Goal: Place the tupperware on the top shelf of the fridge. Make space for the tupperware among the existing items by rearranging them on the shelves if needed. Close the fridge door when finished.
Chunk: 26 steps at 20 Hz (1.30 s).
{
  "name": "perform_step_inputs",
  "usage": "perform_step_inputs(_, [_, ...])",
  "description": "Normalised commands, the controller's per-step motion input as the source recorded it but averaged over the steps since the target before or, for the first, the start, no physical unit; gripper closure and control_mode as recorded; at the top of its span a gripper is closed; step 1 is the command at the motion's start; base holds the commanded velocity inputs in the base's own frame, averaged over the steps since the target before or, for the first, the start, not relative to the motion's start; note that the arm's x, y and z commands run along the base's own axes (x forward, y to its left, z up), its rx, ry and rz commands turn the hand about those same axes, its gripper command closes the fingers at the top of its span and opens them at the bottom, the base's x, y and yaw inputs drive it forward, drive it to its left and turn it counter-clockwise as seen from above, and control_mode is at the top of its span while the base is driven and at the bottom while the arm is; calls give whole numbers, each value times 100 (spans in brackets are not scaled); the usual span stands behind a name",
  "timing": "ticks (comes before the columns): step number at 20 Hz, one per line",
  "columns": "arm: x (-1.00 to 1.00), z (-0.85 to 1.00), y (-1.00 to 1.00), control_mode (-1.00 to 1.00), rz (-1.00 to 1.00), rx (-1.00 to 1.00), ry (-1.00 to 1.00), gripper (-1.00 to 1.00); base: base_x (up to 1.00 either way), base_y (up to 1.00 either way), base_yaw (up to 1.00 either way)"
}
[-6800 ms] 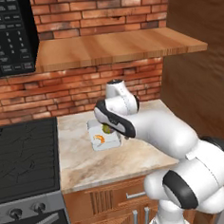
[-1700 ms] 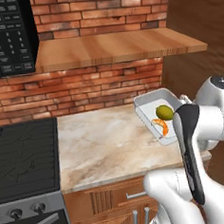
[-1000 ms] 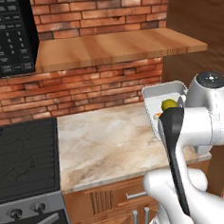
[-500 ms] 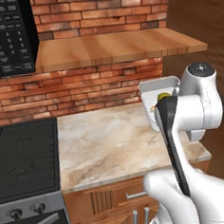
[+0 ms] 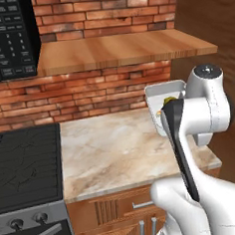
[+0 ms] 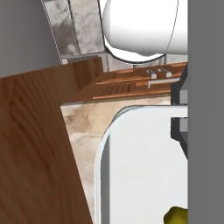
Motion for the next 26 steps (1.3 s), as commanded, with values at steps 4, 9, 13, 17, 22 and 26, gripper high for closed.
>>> perform_step_inputs(4, [0, -3, 0, 100, 0, 0, 0, 100, -3, 1, 0])
perform_step_inputs(9, [0, 0, 0, 100, 0, 0, 0, 100, -50, 4, -2])
perform_step_inputs(13, [0, 0, 0, 100, 0, 0, 0, 100, -87, 10, -20])
perform_step_inputs(17, [0, 0, 0, 100, 0, 0, 0, 100, -69, 13, -42])
perform_step_inputs(22, [0, 0, 0, 100, 0, 0, 0, 100, -59, 20, -52])
perform_step_inputs(26, [0, 0, 0, 100, 0, 0, 0, 100, -82, 36, -45])
